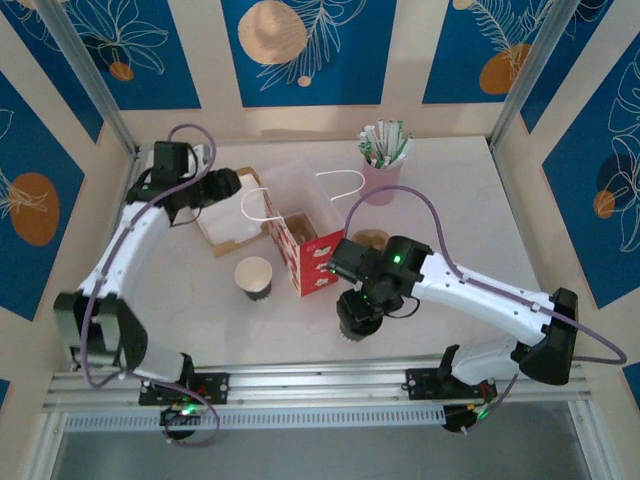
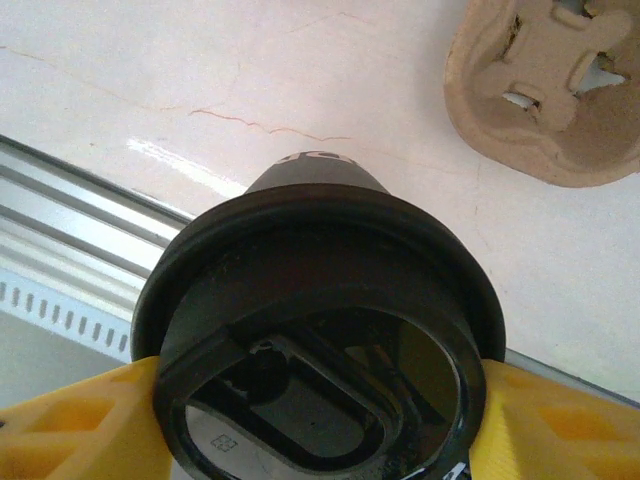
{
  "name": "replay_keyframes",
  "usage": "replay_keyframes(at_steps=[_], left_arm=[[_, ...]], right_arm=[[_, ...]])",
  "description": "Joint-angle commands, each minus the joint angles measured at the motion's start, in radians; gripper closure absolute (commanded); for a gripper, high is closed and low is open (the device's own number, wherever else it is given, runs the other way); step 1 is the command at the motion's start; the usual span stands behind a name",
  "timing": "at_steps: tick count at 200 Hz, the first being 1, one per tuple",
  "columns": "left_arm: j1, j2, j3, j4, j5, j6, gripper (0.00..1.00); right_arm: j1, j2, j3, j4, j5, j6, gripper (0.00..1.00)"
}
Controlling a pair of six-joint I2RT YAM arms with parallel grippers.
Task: Pack the takeout coffee
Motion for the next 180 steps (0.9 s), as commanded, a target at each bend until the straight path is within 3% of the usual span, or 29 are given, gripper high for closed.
replay_keyframes(at_steps=[1,67,180], left_arm=[[-0.012,0.115,0.105,0.067,0.081,0.044,0.47],[-0.132,0.334,0.307,0.065,0.099,0.084,0.49],[-0.219,0.312,0.217,0.136,0.146,0.053,0.5]], right_arm=[[-0.009,-0.02,0.056,-0.062,-0.043,-0.031,0.35],[-0.036,-0.027,0.212,-0.187,-0.094,-0.087,0.36],[-0.105,-0.036,0.532,-0.37,-0.119,-0.15,0.36]])
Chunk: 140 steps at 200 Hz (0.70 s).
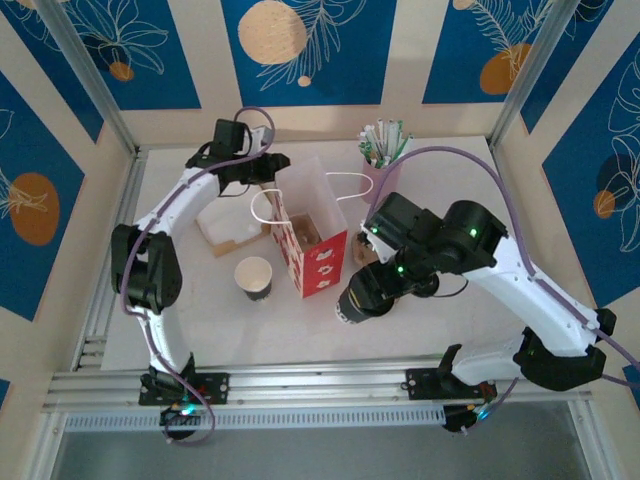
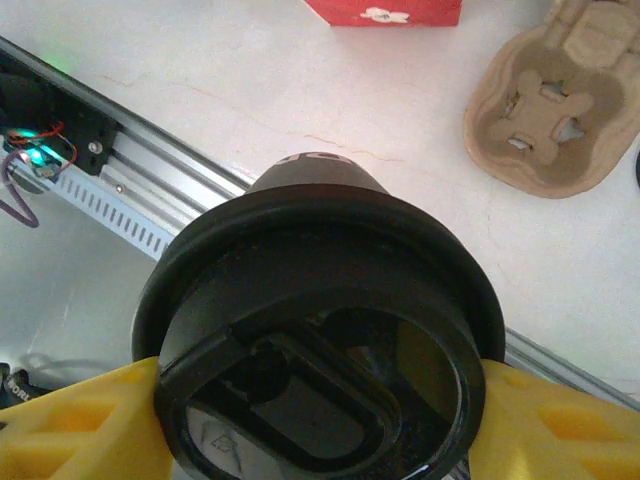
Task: Pack the takeout coffee
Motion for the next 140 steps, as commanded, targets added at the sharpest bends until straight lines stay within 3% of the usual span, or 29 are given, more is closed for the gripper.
replay_keyframes(at_steps=[1,140], left_arm=[[-0.032,-0.029,-0.037,0.027,0.038,-0.001,0.5],[-0.112,-0.138,-0.252,0.13,0.061,-0.035,0.49]], right_arm=[[-0.015,-0.007,0.066,-0.082,-0.019,-0.028,0.36],[-0.08,0.077,0.371,-0.167,0.008,-0.076,0.36]])
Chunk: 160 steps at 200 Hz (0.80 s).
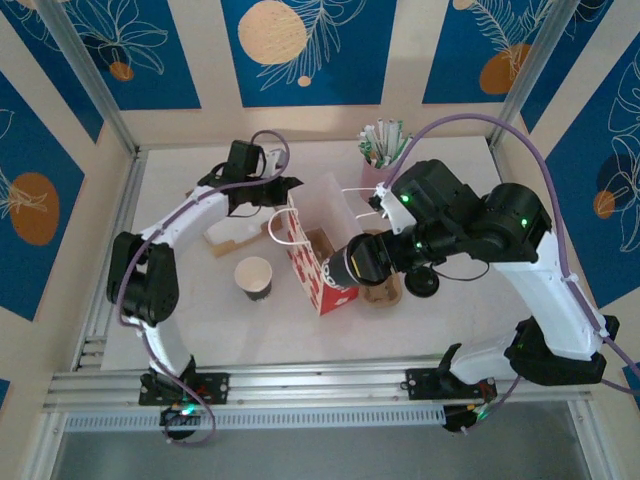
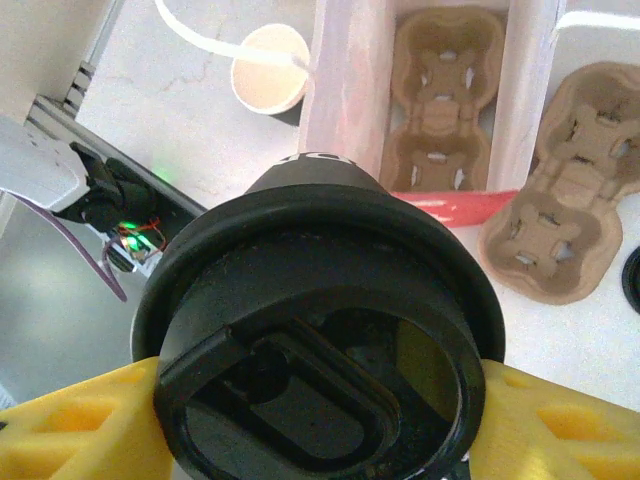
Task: Pack the takeout coffee
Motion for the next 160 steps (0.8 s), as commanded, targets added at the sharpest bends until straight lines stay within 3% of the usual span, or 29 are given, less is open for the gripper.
replay_keyframes(at_steps=[1,79,160], left_arm=[[-0.017,-0.039,-0.028,0.039,0.035,-0.01,0.49],[-0.051,-0.077,-0.074,0.063,0.043,-0.018,0.5],[-0.053,-0.153,-0.157,0.106,0.066,-0.037,0.49]], right_arm=[[-0.013,0.01,0.037,-0.154,0.004,-0.026,0.36],[-0.093,0.033,0.057,-0.137,0.029,-0.054,0.36],[-0.06,0.116,0.067,-0.155,0.095,-0.046,0.37]])
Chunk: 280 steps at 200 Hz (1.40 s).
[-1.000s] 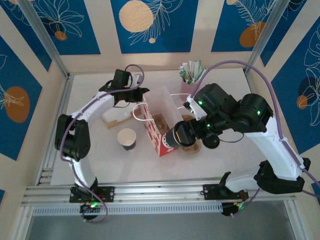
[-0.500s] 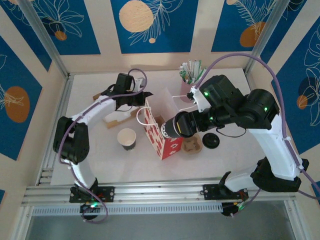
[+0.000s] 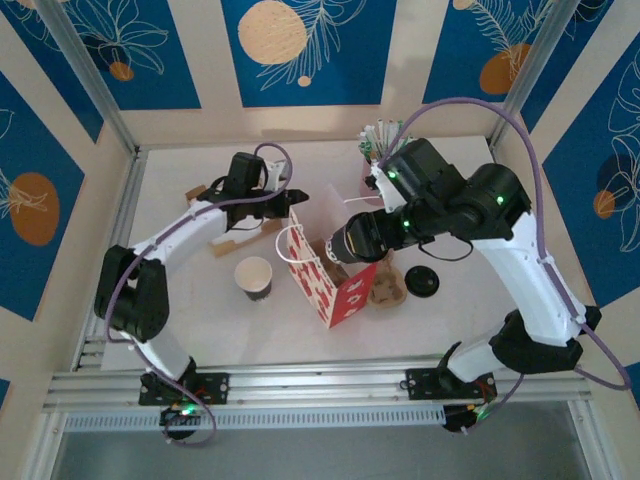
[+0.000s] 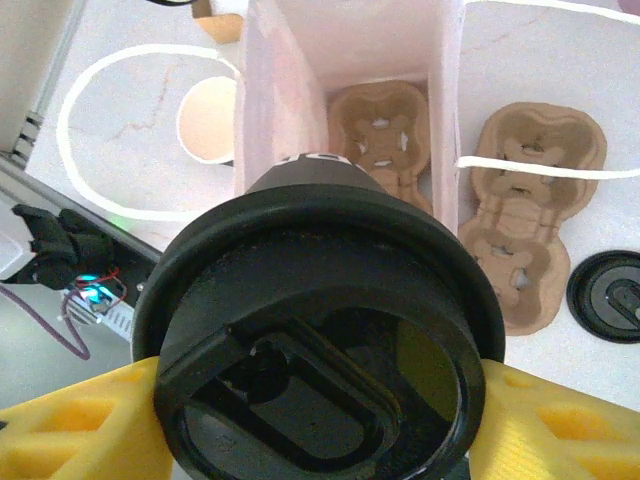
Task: Pack the takeout coffee
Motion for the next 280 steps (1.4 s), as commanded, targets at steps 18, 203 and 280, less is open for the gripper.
replay_keyframes(at_steps=[18,203,280], left_arm=[[-0.01,-0.058,-0.034,0.033,0.025,-0.009,0.49],[0.056,-0.151,-0.106,0.033,-0.009,-0.007,0.14],[0.096,-0.208,-0.17,0.051,-0.025,-0.022,0.02]], right_arm=[[0.029,0.027,0.014,-0.156,0.045,-0.001,0.37],[0.099,0.135,-0.09,-0.157,0.103,-0.007,0.39],[0.12,0.162,-0.109,-0.156,0.106,-0.011,0.39]])
